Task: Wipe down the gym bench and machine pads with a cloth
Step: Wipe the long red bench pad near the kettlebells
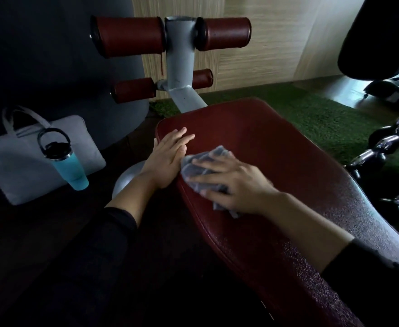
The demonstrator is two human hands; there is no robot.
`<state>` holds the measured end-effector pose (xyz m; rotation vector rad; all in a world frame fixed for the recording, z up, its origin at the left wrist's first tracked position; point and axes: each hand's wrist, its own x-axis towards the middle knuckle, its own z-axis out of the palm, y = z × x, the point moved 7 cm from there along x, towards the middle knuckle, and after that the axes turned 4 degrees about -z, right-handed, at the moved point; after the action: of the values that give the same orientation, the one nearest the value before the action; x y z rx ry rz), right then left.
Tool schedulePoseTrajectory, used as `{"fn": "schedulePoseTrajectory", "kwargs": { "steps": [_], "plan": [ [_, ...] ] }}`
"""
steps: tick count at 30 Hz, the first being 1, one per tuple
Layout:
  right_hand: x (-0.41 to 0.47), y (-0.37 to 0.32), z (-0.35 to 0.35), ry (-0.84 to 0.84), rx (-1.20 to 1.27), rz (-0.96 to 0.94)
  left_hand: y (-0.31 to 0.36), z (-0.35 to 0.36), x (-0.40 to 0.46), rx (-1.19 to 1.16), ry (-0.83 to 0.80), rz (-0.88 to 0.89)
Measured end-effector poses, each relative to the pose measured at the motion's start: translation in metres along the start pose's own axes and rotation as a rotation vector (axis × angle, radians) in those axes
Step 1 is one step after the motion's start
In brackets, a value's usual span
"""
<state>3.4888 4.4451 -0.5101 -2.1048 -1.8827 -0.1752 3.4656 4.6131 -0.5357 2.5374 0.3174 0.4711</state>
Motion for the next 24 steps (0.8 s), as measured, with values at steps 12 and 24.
{"fn": "schedulePoseTrajectory", "kwargs": {
  "steps": [12,24],
  "plan": [
    [-0.034,0.099,-0.035,0.149,0.076,0.152,0.043,0.004,0.044,0.526,-0.007,-0.181],
    [0.052,0.162,-0.015,0.012,-0.214,0.461,0.049,0.046,0.121,0.553,-0.161,-0.227]
  ]
}}
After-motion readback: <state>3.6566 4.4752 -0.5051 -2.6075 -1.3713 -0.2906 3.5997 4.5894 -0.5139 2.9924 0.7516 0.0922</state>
